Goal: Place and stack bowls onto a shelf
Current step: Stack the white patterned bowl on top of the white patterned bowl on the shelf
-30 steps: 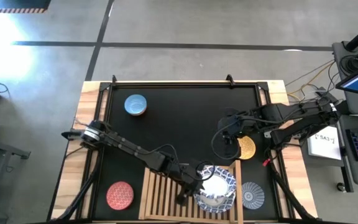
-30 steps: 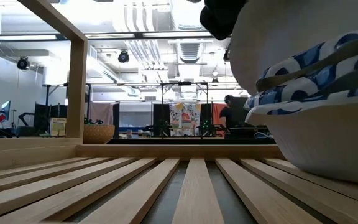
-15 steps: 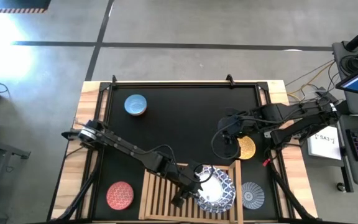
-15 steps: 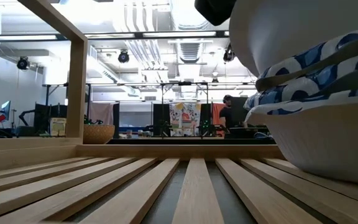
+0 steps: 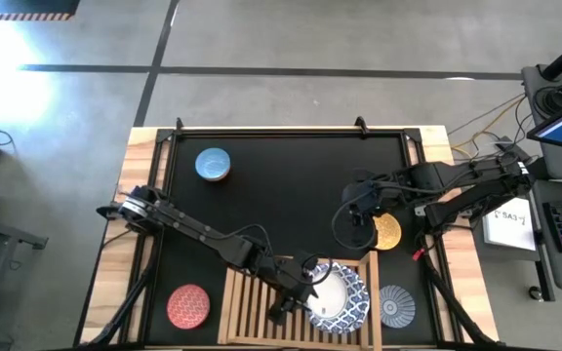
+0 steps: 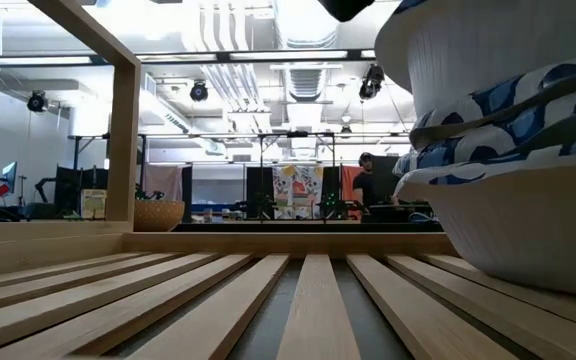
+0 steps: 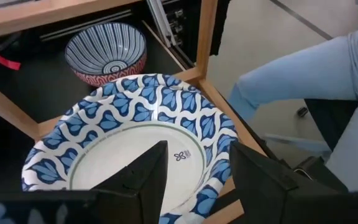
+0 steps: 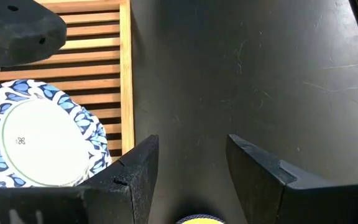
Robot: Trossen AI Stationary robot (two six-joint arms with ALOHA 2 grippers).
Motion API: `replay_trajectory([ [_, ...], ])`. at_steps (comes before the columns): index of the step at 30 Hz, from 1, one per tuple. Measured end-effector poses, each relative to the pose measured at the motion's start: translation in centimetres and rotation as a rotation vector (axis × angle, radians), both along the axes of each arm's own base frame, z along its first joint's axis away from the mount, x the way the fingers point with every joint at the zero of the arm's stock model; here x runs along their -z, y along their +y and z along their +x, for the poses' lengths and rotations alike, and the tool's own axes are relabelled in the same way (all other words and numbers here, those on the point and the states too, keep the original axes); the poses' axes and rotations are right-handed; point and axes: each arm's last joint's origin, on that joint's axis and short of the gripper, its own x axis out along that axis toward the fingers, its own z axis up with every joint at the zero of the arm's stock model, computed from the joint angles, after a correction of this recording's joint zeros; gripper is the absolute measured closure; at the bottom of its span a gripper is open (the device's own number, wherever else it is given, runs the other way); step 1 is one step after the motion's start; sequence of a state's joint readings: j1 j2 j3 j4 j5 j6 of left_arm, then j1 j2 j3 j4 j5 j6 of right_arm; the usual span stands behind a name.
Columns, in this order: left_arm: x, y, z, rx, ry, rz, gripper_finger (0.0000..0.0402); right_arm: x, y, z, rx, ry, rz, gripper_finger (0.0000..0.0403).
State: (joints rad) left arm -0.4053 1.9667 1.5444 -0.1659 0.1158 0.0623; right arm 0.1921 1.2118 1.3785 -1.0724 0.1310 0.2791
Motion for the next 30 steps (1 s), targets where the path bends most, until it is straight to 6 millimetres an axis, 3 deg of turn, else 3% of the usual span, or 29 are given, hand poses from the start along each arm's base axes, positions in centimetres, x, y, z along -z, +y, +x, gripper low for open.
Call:
replay_trajectory([
  [8, 0.5, 0.0, 0.0, -0.002, 0.019, 0.004, 0.0246, 0.0, 0.0, -0.1, -0.001, 0.007, -0.002, 0.0231],
  [24, 4.0, -0.5, 0.9, -0.006, 0.072, 0.019, 0.0246, 0.0, 0.0, -0.1, -0.001, 0.008, -0.002, 0.023],
  [30, 3.7, -0.5, 1.3, 0.025, -0.007, 0.037, 0.0246, 0.1, 0.0, -0.1, 0.0, 0.011, -0.002, 0.0231],
])
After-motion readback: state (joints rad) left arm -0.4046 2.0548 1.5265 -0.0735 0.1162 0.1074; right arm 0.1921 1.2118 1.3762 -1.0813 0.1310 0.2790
